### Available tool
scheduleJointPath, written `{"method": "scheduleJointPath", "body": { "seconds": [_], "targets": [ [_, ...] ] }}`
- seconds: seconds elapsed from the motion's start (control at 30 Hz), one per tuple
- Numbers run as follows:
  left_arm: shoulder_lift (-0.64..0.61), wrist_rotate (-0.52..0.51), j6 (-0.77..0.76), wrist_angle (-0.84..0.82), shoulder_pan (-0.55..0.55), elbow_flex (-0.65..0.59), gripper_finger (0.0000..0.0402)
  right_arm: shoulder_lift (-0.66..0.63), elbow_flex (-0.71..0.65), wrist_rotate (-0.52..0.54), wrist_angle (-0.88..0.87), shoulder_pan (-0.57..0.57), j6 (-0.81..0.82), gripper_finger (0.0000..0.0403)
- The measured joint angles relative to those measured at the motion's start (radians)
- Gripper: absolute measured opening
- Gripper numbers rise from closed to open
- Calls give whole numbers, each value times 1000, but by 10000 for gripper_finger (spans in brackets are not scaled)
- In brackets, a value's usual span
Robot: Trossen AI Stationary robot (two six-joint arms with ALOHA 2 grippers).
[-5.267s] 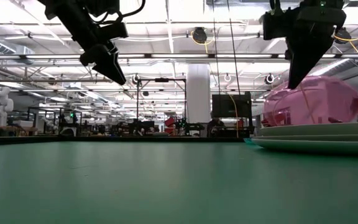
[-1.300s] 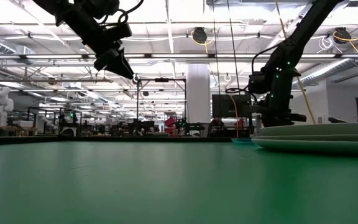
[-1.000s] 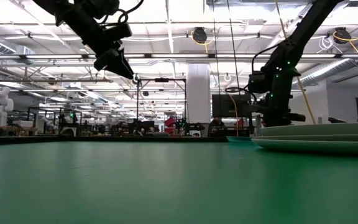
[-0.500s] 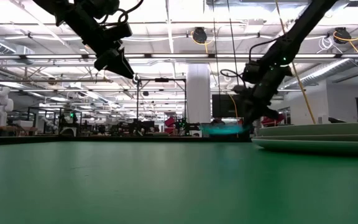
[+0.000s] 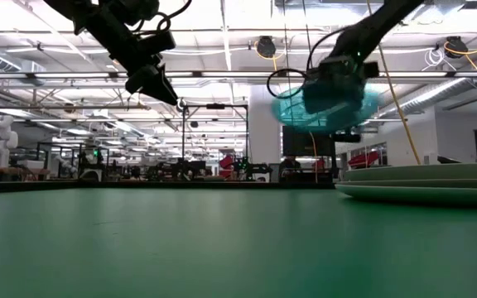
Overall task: Stack plastic plates
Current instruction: Stack the blue plate on top of the pink plate, then return to Home Position
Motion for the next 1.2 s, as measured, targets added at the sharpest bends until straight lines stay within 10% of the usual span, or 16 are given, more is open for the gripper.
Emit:
{"method": "scheduleJointPath", "body": {
  "seconds": [0.37,1.2],
  "targets": [
    [0,0,-42,-36,0,0,154,-146,-31,501,-390,142,112,0],
    [0,28,-262,-154,-8,0,154,-473,-207,675,-218,155,268,97]
  ]
}}
